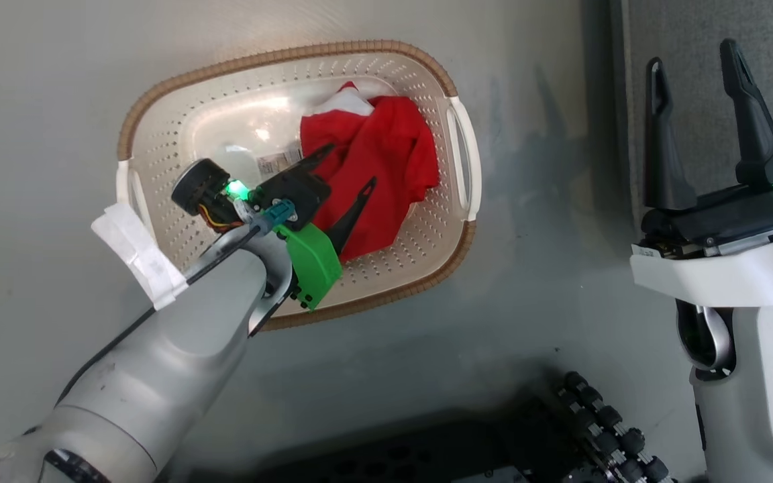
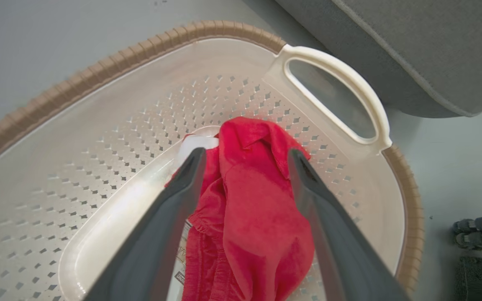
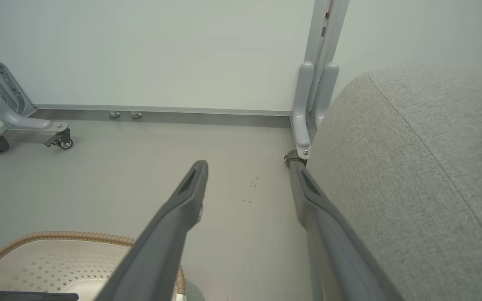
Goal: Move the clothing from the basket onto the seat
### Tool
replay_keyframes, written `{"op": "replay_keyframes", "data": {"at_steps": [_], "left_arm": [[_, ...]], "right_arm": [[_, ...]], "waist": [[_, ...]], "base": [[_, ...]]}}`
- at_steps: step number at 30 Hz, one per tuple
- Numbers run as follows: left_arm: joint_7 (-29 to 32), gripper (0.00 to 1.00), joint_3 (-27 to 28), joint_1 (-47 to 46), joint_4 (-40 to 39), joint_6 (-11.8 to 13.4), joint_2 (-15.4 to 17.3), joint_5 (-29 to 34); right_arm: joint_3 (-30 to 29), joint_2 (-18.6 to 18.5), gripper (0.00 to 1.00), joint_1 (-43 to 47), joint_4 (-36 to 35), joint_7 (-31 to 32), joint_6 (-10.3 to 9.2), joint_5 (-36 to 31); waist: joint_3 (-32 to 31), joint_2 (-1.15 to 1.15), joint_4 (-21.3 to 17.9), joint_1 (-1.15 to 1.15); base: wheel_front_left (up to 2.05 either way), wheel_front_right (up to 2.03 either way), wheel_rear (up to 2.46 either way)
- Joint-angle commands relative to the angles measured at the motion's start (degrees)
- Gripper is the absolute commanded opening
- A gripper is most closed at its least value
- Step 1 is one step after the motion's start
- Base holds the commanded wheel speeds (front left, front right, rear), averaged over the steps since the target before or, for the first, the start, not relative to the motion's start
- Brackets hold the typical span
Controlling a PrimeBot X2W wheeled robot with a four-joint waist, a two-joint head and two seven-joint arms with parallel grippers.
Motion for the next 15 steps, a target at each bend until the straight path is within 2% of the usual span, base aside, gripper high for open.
{"op": "replay_keyframes", "data": {"at_steps": [1, 6, 15], "left_arm": [[0.0, 1.0, -1.4, -2.0, 1.5, -0.1, 0.4, -1.0], [0.0, 1.0, -8.0, -6.8, 6.3, -0.1, -0.3, -5.8], [0.3, 1.0, -12.8, -11.5, 13.3, -0.1, -1.3, -12.1]], "right_arm": [[0.0, 0.1, 1.0, -1.0, -0.7, -0.1, -0.1, 0.0], [0.6, 0.2, 1.0, -2.1, -2.4, -0.1, -0.1, 0.4], [2.4, 0.2, 1.0, -2.6, -4.6, -0.1, -0.1, 0.1]], "waist": [[5.5, 0.0, -2.5, -0.01], [8.2, 0.0, -2.6, -0.01], [11.9, 0.0, -3.4, -0.01]], "base": [[0.0, 0.0, 0.0], [0.0, 0.0, 0.0], [0.0, 0.0, 0.0]]}}
